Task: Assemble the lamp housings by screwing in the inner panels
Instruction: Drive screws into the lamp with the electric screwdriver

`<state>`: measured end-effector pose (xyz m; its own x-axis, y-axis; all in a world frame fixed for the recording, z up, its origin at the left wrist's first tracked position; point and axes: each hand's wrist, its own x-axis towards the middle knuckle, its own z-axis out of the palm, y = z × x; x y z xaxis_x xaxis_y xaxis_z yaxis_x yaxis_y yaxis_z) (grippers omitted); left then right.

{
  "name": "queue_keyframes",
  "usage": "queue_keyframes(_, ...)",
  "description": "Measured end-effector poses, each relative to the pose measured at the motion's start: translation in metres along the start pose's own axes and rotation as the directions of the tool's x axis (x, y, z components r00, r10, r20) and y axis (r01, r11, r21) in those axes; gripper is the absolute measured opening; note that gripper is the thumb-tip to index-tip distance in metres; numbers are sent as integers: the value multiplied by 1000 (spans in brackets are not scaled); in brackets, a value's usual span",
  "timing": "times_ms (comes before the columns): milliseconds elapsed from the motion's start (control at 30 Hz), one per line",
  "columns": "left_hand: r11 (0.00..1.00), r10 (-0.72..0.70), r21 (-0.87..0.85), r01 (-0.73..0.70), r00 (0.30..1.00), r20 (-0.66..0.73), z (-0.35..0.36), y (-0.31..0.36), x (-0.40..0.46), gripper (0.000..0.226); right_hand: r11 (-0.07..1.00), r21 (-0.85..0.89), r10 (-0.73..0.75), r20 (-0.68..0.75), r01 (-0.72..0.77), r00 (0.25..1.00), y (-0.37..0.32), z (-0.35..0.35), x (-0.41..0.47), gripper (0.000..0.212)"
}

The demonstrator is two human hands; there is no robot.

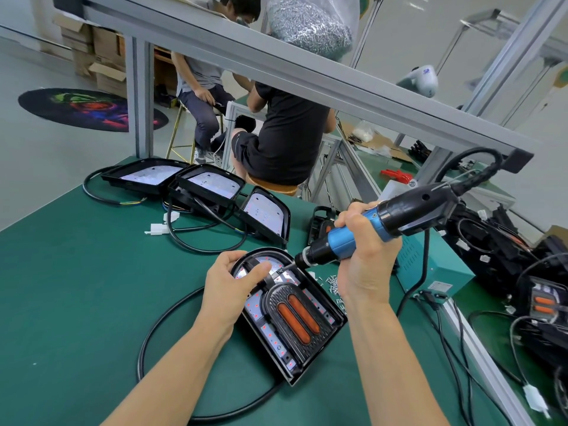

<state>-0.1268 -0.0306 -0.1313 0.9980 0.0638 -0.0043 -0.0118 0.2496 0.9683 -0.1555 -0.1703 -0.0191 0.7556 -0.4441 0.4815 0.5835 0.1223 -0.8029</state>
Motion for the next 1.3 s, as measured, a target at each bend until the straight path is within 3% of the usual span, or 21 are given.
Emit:
queue_keyframes(633,1000,-9,19,9,1000,-28,0,-3,3,40,1000,-5,-24,73,25,997,4,3,-5,34)
queue_keyframes(867,996,-14,86,15,1000,-19,-1,-5,5,42,1000,24,5,-65,-3,998,1,-3,-7,28)
queue_keyframes(1033,995,-7,102,9,1000,-19,-6,1,8,40,985,171,13,-211,24,977,-12,-18,-9,35)
queue_keyframes(1167,990,5,141,-2,1000,-24,-19,8,19,24,968,232,-22,-311,98,950,-34,-41,-6,31)
queue_keyframes(1300,954,31,297,-39,999,32,-32,11,27,19,957,258,-31,-371,135,928,-47,-64,-9,27)
